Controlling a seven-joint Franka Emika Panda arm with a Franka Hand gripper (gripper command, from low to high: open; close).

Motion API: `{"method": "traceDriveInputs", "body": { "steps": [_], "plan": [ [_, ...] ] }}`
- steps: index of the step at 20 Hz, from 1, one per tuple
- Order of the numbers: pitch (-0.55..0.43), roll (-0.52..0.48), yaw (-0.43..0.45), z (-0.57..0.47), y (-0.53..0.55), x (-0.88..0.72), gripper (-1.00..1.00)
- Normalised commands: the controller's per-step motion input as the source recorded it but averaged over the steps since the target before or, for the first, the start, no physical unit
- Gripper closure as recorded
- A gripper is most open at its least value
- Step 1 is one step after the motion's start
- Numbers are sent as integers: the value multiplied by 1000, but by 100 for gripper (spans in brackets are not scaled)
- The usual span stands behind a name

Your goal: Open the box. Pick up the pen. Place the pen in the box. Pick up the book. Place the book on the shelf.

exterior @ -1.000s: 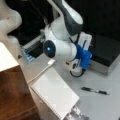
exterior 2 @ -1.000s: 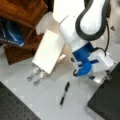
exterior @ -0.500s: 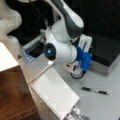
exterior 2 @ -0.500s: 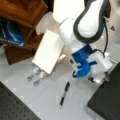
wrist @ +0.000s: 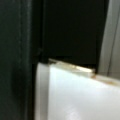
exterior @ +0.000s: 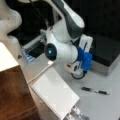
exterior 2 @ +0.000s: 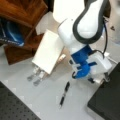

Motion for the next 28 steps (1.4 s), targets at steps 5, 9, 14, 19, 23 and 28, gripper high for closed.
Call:
{"method": "traceDriveInputs", "body": {
  "steps": [5, 9, 14, 19, 23, 28],
  "plan": [
    [-53, 147, -21, -92, -56, 151, 100],
    [-42, 150, -23, -64, -31, 155, 100],
    [-28, 137, -17, -62, -46, 94, 100],
    [5, 77, -7, -73, -114, 44, 100],
    [42, 7, 30, 45, -128, 14, 100],
    [77, -84, 98, 208, -118, -71, 100]
  ]
}}
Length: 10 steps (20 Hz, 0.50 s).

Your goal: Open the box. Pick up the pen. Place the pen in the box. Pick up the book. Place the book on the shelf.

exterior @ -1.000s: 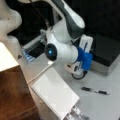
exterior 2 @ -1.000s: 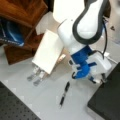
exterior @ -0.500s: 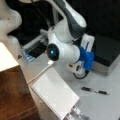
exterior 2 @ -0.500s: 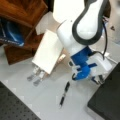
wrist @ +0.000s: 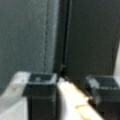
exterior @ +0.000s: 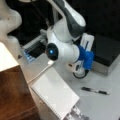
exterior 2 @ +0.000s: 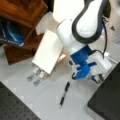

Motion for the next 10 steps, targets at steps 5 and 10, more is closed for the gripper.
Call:
{"method": "traceDriveInputs", "body": {
  "steps": [5, 10],
  "plan": [
    [94, -161, 138, 282, -38, -148, 100],
    [81, -198, 131, 222, 101, -156, 100]
  ]
}}
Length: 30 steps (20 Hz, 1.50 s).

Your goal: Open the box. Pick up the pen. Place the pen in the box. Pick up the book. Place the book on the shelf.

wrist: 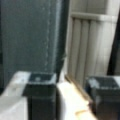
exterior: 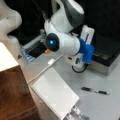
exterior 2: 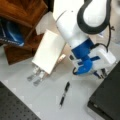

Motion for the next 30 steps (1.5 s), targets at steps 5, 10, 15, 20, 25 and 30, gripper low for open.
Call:
{"method": "traceDriveInputs", "body": {
  "steps": [5, 10, 15, 20, 25, 30],
  "plan": [
    [74, -168, 179, 310, 236, -174, 100],
    [66, -135, 160, 409, 399, -143, 100],
    [20, -127, 161, 342, 473, -136, 100],
    [58, -120, 145, 200, 415, -151, 100],
    [79, -126, 131, 146, 373, -172, 100],
    [71, -123, 117, 114, 386, -192, 100]
  ]
}}
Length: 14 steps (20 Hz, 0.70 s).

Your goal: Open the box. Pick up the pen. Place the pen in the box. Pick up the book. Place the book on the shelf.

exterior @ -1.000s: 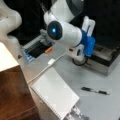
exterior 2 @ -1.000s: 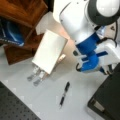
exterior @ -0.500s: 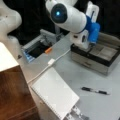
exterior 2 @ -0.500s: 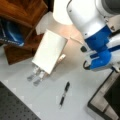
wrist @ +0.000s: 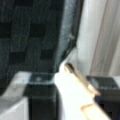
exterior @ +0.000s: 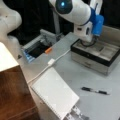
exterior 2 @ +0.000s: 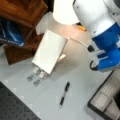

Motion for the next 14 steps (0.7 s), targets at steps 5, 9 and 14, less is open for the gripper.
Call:
{"method": "traceDriveInputs", "body": {
  "steps": [5, 9, 14],
  "plan": [
    [66, -119, 90, 68, 385, -208, 100],
    [21, -109, 35, -5, 373, -157, 100],
    [36, -93, 16, -26, 442, -162, -100]
  ]
}}
